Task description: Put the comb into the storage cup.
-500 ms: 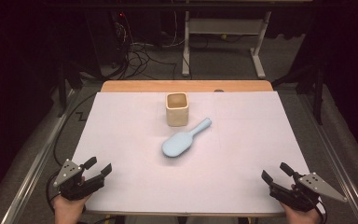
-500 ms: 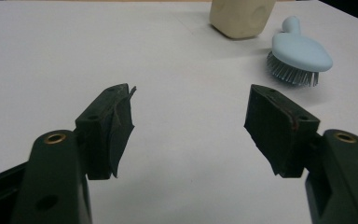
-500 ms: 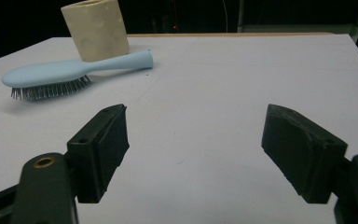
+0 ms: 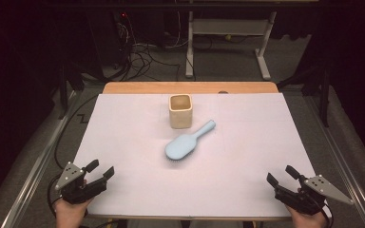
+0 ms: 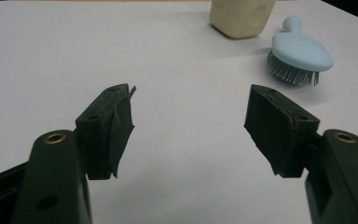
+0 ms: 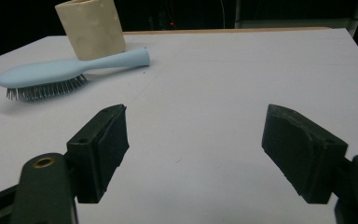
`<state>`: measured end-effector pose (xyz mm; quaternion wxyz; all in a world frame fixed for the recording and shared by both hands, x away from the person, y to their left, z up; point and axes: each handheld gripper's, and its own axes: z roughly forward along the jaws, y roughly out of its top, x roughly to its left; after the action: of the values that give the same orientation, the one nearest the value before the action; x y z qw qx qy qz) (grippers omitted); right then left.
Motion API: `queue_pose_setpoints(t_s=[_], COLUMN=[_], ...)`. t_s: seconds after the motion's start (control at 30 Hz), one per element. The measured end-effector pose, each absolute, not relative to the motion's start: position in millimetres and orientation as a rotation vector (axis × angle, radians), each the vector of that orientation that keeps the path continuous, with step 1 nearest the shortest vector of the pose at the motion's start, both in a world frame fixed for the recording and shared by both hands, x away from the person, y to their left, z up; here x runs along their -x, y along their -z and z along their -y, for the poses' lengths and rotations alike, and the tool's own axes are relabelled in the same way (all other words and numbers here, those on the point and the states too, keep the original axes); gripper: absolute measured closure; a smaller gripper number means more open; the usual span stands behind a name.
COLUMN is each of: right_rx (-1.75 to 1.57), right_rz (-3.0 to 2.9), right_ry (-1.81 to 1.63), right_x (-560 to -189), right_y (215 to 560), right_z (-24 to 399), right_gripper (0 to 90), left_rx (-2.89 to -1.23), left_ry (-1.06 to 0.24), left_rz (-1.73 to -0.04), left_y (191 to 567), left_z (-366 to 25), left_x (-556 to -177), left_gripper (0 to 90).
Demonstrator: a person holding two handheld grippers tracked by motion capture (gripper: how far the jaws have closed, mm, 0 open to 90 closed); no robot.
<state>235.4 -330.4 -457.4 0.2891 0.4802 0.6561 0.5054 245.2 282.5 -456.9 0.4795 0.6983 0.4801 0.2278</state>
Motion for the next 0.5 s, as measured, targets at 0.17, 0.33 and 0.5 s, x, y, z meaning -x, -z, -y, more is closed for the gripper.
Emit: queue_pose_setpoints(t_s=[0.17,0.33,0.5], right_rx=[-1.276,-1.264,-1.26], right_rz=[-1.746,-1.735,-1.741], right_ry=[-1.366,-1.379,-1.378], right_x=[-235.1,-234.3,-235.1], right_y=[456.5,455.8,454.1], right_z=[329.8,329.3,327.8], right_gripper=[23.7,24.1,27.0], left_rx=[-1.703,-1.7,-1.699], left_ry=[-0.555,-0.553,-0.553], left_rz=[-1.169,-1.171,-1.176], left_y=[457.0,457.2,457.5], left_z=[-282.5,-282.2,-282.6], left_x=[-245.4,-245.7,-246.0], left_gripper=[32.6,32.7,32.8])
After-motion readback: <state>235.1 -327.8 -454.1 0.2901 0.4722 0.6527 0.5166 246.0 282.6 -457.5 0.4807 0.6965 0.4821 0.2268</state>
